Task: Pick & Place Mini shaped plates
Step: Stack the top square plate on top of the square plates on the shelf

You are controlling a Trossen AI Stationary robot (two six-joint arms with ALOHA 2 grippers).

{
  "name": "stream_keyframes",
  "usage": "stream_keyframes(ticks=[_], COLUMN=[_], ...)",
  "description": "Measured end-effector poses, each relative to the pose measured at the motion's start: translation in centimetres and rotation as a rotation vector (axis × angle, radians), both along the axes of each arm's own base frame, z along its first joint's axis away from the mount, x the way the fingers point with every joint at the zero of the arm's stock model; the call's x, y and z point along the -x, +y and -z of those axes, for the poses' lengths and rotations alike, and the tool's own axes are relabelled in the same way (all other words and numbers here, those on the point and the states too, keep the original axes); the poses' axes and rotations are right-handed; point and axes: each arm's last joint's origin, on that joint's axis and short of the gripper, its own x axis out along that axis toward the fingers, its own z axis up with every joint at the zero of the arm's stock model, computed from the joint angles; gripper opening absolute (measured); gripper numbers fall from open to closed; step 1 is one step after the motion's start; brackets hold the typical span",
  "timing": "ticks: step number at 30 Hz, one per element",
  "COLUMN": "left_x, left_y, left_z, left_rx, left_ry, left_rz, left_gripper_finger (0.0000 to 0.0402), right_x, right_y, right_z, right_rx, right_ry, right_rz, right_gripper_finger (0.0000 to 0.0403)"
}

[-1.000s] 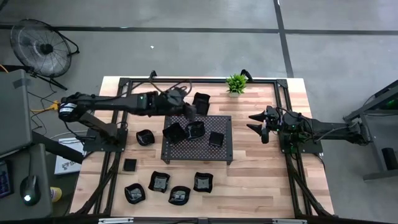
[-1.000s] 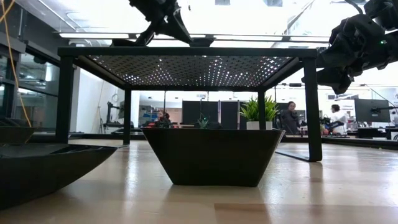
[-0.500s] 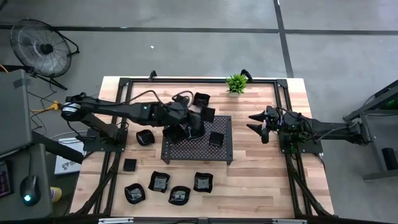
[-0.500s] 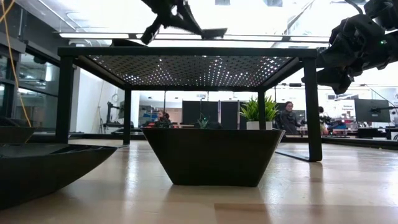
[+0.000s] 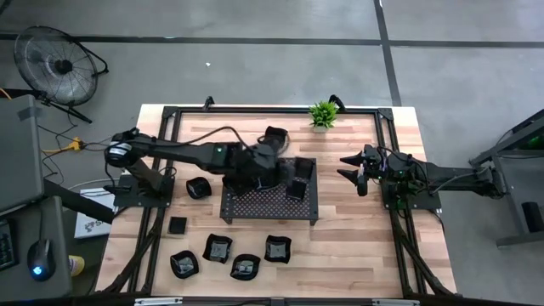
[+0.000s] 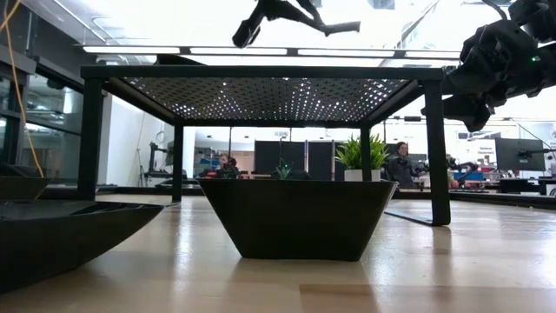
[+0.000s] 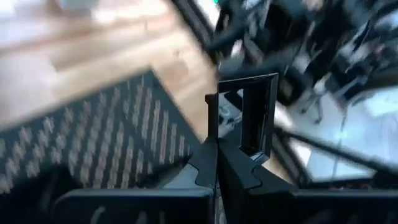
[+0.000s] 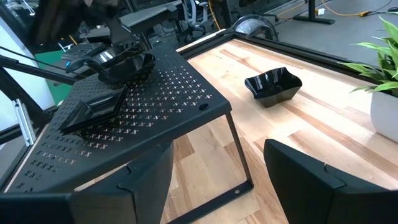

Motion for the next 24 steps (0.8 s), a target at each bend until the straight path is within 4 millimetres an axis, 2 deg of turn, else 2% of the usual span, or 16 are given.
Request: stream_keyframes(ticks=[9, 14, 24], left_x=[0.1, 0.5, -0.6], left_y=[-3.0, -3.1, -3.4], left_z=[0.1, 0.7, 2.8], left_rx=[0.144, 0.202, 0.335], left_ry=[0.03, 0.088, 0.146], left_rz=[0.018, -0.032, -0.063], left_gripper_finger=[0.0, 0.0, 0.0001], right_x=[0.0, 0.0, 0.0], right_y=[0.0, 0.0, 0.0], right_z=[0.0, 0.0, 0.0], right_rx=[0.0, 0.0, 0.0], right_ry=[0.0, 0.0, 0.002], right_rz=[0.0, 0.0, 0.0], right_gripper_finger=[0.0246, 0.0246, 0.0246])
